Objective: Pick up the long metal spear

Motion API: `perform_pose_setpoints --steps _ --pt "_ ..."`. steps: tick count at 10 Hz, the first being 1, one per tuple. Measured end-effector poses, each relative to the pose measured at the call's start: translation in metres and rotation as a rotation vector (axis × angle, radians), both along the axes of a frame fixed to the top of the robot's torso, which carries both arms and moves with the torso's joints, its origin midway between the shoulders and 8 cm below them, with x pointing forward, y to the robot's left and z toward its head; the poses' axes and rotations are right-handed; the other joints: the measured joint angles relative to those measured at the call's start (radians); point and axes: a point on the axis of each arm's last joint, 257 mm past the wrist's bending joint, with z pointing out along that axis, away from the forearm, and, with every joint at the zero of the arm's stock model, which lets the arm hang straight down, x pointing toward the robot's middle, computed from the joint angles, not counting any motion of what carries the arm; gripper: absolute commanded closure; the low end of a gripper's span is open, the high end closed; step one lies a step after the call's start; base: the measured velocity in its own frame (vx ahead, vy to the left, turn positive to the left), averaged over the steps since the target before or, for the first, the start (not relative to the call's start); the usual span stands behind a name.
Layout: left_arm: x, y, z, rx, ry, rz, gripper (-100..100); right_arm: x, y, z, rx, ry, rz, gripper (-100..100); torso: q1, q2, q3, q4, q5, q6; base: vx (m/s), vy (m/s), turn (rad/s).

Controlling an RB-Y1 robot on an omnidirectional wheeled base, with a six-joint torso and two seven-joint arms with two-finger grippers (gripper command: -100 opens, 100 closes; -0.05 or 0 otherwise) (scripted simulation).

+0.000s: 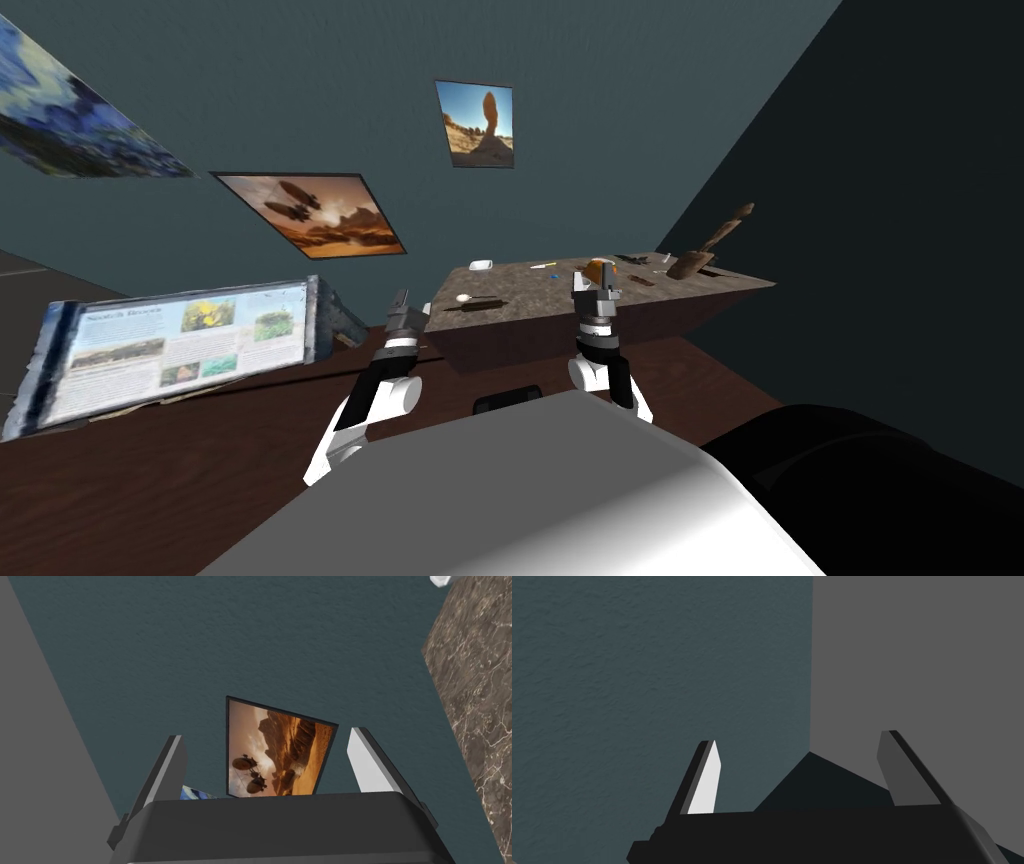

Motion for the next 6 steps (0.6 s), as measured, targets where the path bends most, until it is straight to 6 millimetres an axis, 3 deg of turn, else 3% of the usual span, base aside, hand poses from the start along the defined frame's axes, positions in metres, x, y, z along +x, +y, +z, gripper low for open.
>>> perform_pose_setpoints --steps 6 --pt "0.024 -0.01 -0.019 -0.018 0.12 -0.025 -100 0.0 0.0 0.0 0.0 0.0 0.0 0 -0.001 0.0 0.0 0.0 0.0 0.0 0.004 -0.025 -0.078"
